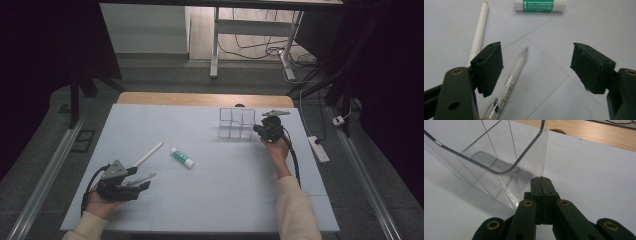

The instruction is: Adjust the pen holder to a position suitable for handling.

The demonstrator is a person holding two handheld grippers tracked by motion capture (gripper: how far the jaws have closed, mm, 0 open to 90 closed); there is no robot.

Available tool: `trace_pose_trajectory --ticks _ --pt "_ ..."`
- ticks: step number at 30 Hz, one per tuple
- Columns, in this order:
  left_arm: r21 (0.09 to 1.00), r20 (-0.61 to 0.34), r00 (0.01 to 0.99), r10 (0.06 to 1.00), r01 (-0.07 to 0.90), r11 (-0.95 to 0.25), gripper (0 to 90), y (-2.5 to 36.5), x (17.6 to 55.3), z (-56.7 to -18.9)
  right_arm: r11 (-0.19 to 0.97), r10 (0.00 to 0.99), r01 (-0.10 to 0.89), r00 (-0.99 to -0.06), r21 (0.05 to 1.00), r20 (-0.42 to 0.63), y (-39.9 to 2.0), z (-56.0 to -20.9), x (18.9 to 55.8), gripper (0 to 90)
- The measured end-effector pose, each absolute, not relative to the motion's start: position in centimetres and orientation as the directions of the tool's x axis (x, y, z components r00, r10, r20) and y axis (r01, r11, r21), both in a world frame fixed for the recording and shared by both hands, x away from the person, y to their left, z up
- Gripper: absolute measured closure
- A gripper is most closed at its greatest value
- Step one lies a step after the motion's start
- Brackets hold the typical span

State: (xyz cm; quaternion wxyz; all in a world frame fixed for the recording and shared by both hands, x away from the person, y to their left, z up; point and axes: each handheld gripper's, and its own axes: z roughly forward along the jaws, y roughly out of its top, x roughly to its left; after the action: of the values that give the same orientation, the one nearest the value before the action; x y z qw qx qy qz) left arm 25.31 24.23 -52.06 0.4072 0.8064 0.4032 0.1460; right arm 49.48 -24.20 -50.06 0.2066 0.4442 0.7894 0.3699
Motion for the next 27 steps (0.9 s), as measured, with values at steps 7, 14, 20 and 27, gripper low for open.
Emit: trace_pose_trajectory --ticks 7,14,20,27 --pt "0.77 -0.096 0.631 0.769 0.537 -0.345 25.6 24.3 25.4 -52.1 0.348 0.849 0.543 -0.529 0.764 -0.01 -23.2 -50.1 49.7 88.8" --pt "0.766 -0.094 0.632 0.77 0.54 -0.35 25.5 24.3 25.4 -52.2 0.375 0.84 0.538 -0.542 0.755 -0.031 -21.9 -50.0 49.9 88.8" --pt "0.766 -0.091 0.632 0.77 0.539 -0.351 25.5 24.4 25.3 -52.2 0.385 0.833 0.529 -0.552 0.756 -0.037 -20.5 -50.1 50.0 88.9" --pt "0.764 -0.09 0.633 0.769 0.539 -0.355 25.5 24.4 25.3 -52.2 0.398 0.825 0.524 -0.564 0.753 -0.043 -19.3 -50.1 50.2 88.8"
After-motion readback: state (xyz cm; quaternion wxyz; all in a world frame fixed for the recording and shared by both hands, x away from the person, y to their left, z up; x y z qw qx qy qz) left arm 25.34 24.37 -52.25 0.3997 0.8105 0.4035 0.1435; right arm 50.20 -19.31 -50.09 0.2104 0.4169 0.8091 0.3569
